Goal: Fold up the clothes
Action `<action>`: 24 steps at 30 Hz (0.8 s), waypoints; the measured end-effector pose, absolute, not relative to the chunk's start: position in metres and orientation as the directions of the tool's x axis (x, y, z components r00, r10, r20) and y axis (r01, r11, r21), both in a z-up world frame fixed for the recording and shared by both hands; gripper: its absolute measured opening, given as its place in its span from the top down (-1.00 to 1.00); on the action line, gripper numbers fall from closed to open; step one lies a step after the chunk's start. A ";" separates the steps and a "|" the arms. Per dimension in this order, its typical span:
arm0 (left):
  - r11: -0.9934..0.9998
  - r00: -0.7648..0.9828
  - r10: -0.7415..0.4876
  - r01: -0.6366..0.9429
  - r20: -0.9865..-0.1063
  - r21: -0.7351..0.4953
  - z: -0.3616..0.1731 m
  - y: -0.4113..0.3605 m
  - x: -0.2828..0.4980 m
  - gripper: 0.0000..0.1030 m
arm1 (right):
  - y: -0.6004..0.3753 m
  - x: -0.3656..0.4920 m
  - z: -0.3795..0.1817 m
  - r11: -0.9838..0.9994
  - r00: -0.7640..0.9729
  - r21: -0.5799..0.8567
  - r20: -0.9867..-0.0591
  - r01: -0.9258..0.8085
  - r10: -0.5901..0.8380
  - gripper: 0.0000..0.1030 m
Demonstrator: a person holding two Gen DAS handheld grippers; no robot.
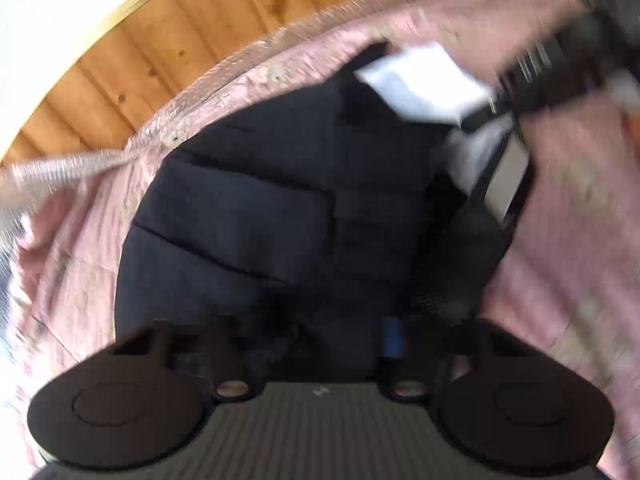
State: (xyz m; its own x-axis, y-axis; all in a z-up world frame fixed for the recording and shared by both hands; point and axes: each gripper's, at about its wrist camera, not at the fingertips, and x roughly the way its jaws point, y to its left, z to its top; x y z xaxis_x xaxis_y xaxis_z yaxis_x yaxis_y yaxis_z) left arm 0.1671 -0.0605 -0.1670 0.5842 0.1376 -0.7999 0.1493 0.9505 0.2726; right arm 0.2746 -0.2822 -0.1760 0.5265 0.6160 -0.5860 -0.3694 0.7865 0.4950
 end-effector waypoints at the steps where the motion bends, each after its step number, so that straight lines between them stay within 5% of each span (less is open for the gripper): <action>1: 0.971 0.623 0.093 0.115 -0.777 0.208 -0.146 -0.051 0.162 0.65 | -0.280 0.272 -0.170 0.783 0.533 0.495 -0.575 -0.377 0.621 0.85; 7: 0.976 0.828 -0.094 -0.033 -0.552 -0.216 -0.028 0.022 0.120 0.98 | -0.278 0.253 -0.116 0.778 0.612 0.470 -0.488 -0.416 0.622 0.91; 10: 0.920 0.859 -0.019 -0.186 -0.511 -0.346 -0.010 0.079 0.104 0.98 | -0.282 0.252 -0.058 0.784 0.693 0.461 -0.396 -0.417 0.602 0.91; 13: 0.874 0.818 0.136 -0.365 -0.558 -0.322 -0.026 0.134 0.092 0.96 | -0.239 0.249 0.006 0.728 0.694 0.440 -0.273 -0.526 0.666 1.00; 15: 0.871 0.787 0.131 -0.382 -0.603 -0.309 -0.040 0.164 0.088 0.82 | -0.185 0.237 0.037 0.649 0.624 0.430 -0.221 -0.628 0.750 1.00; 18: 0.894 0.745 0.052 -0.332 -0.665 -0.302 -0.066 0.174 0.066 0.28 | -0.086 0.206 0.051 0.526 0.470 0.393 -0.236 -0.755 0.851 1.00; 21: 0.917 0.696 -0.078 -0.231 -0.714 -0.326 -0.093 0.160 0.042 -0.07 | -0.059 0.176 0.029 0.620 0.540 0.303 -0.311 -0.724 0.782 0.53; 23: 0.918 0.667 -0.170 -0.160 -0.725 -0.362 -0.112 0.140 0.035 -0.31 | -0.088 0.171 -0.002 0.724 0.620 0.319 -0.376 -0.612 0.689 -0.20; 24: 0.922 0.655 -0.211 -0.112 -0.725 -0.370 -0.117 0.126 0.039 -0.33 | -0.111 0.169 -0.022 0.782 0.655 0.322 -0.427 -0.533 0.623 -0.30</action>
